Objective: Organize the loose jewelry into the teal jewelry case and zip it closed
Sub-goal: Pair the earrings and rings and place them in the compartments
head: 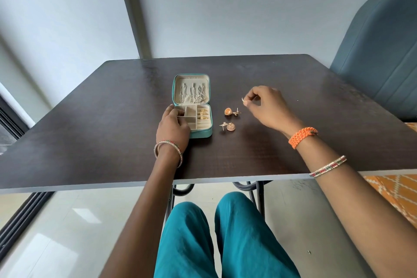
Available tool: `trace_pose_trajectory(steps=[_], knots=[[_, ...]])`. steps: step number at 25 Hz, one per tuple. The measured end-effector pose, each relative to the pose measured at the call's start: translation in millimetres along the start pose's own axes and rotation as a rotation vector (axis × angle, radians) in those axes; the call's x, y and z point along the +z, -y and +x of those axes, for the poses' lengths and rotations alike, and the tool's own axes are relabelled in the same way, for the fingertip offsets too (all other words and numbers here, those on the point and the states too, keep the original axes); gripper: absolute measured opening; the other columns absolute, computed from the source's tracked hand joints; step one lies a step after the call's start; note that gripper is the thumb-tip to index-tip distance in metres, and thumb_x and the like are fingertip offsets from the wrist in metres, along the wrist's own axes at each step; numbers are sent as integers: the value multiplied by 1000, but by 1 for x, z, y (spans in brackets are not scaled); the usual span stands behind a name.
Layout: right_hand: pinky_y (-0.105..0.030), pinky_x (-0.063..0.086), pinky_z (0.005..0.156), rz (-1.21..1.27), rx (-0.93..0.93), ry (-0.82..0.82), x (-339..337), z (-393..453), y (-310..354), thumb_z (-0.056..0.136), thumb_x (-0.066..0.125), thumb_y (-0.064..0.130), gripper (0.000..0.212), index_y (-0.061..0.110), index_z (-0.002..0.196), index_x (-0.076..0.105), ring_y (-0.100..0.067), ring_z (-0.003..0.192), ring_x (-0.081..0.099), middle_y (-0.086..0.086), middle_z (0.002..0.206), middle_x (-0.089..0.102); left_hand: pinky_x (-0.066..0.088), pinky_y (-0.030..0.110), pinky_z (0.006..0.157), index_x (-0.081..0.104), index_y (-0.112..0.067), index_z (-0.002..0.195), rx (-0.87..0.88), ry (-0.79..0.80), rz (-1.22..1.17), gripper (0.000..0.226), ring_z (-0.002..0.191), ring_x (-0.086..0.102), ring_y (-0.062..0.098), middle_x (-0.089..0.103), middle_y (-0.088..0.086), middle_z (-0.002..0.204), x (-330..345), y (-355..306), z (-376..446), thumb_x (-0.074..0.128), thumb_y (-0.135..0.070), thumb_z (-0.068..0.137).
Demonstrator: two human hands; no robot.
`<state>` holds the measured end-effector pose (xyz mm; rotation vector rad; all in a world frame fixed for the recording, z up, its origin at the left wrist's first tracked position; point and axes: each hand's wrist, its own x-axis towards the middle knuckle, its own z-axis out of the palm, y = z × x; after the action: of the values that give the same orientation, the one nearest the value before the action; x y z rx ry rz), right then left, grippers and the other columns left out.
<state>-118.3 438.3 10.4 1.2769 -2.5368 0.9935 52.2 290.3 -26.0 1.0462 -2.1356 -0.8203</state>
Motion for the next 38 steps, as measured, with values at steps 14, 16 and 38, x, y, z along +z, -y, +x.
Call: trace_pose_trajectory(steps=[14, 16, 38], knots=[[-19, 58, 58, 637, 225, 430, 16, 12, 56, 83, 67, 0, 20, -7, 102, 66, -5, 55, 63, -6, 70, 66, 38, 25, 97, 60, -7, 115, -6, 23, 6, 31, 123, 50, 22, 38, -1, 148, -3, -5, -3, 41, -7, 91], [-11, 46, 45, 477, 136, 429, 14, 14, 61, 82, 70, 6, 16, 0, 97, 70, 2, 45, 54, 6, 61, 62, 38, 25, 97, 60, -7, 116, -5, 26, 6, 31, 122, 50, 22, 38, -1, 147, -4, -5, -4, 41, -7, 92], [-23, 22, 47, -110, 28, 870, 24, 49, 97, 90, 54, 0, 14, 4, 79, 62, -11, 55, 26, 0, 62, 41, 38, 25, 96, 60, -7, 116, -2, 23, 6, 32, 121, 51, 23, 39, -2, 146, -5, -6, -4, 41, -7, 91]])
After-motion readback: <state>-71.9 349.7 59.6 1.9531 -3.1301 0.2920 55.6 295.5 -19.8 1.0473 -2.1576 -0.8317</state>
